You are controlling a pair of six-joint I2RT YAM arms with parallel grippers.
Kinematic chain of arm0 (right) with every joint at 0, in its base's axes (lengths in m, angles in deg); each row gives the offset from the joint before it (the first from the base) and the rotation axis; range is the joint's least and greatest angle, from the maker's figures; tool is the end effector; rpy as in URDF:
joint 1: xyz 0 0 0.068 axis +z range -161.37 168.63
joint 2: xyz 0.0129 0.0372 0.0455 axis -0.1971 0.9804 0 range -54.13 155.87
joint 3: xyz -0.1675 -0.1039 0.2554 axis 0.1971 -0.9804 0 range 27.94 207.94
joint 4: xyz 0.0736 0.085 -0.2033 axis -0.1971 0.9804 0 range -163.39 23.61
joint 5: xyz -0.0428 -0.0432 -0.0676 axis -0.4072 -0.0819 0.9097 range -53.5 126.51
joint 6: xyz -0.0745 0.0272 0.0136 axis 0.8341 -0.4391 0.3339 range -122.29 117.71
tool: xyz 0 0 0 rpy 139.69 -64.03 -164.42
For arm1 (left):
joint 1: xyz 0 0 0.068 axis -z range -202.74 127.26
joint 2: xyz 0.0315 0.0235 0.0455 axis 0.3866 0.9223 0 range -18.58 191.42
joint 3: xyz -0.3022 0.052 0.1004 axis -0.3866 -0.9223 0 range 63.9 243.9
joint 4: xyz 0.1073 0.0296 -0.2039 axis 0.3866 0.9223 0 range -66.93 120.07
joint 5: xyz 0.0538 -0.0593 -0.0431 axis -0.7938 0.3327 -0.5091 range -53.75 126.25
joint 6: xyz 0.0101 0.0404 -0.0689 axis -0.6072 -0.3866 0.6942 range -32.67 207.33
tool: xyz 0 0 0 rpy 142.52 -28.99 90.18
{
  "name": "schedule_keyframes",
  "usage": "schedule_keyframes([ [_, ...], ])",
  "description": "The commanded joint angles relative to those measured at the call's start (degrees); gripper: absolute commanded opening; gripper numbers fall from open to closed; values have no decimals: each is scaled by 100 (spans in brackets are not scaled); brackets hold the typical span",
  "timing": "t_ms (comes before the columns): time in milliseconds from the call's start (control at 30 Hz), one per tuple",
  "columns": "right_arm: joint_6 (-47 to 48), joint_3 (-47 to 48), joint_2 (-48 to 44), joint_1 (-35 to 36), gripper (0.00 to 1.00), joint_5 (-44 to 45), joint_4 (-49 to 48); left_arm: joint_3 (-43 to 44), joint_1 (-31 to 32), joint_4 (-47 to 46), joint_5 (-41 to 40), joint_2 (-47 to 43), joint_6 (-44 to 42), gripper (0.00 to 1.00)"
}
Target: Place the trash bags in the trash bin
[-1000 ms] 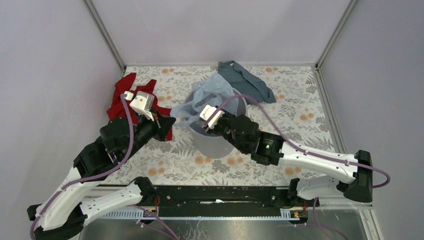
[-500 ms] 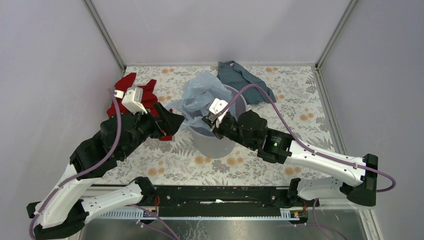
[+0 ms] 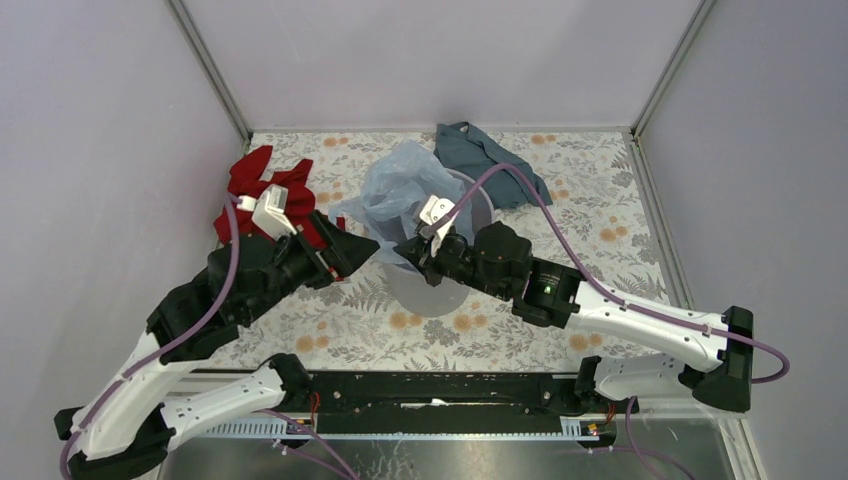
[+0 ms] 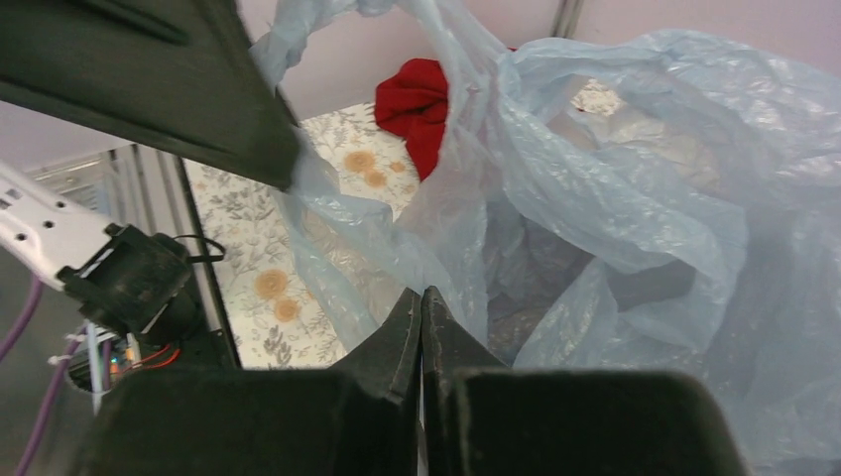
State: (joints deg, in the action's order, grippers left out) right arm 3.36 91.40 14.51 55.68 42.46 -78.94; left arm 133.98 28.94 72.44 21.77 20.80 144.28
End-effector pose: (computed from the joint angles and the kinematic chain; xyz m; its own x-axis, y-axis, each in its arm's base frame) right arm 0.1106 0.2426 0.4485 0.0888 -0.0417 -0.9952 -0.8708 0.4817 -0.0979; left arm 0.0528 -0.0389 0.4289 -0.6218 -0.5220 -0.5838 0.1679 0.6393 -0.7504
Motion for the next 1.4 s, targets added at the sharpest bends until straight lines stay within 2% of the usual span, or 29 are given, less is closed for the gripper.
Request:
schedule_keyframes([
  [0,-243,64,91,62,0,-515,-204,-51,8,-759,52,420,-81,88],
  [67,-261,199,149,117,2,-581,14,-43,8,-670,-182,502,-241,66],
  [100,-262,251,157,138,6,-586,134,-51,4,-590,-326,498,-304,51],
  [133,-271,277,139,142,14,-587,227,-73,5,-520,-463,449,-351,32],
  [167,-305,276,97,142,25,-484,299,-121,6,-442,-599,382,-381,22],
  [233,-383,276,-59,142,50,-117,477,-309,5,-413,-740,171,-420,7],
  [300,-469,372,-182,142,64,304,855,-537,8,-520,-750,-92,-465,0],
  [367,-654,586,-280,135,73,848,1183,-772,5,-723,-678,-320,-562,0],
  [467,-816,946,-304,126,71,1492,1507,-1086,8,-990,-542,-608,-705,0],
  [700,-442,2000,505,87,77,1634,1893,-1408,6,-1019,-471,-918,-817,0],
  [767,-296,2334,808,89,79,1391,2018,-1395,6,-1028,-414,-875,-821,0],
  [867,281,2563,1134,166,85,667,2026,-1322,4,-1047,-346,-726,-887,0],
  [933,1081,2466,1216,328,88,258,1910,-1273,7,-1024,-353,-668,-934,0],
  [967,1665,2338,1224,355,88,200,1764,-1270,8,-1016,-358,-656,-947,0],
  [1100,2974,1771,1218,329,89,618,1056,-1344,7,-1005,-302,-669,-924,0],
  [1233,3239,2320,1509,141,86,529,1699,-1389,7,-969,-288,-688,-877,0],
  [1367,3308,2326,1544,-38,86,304,1784,-1444,0,-978,-301,-737,-841,0],
])
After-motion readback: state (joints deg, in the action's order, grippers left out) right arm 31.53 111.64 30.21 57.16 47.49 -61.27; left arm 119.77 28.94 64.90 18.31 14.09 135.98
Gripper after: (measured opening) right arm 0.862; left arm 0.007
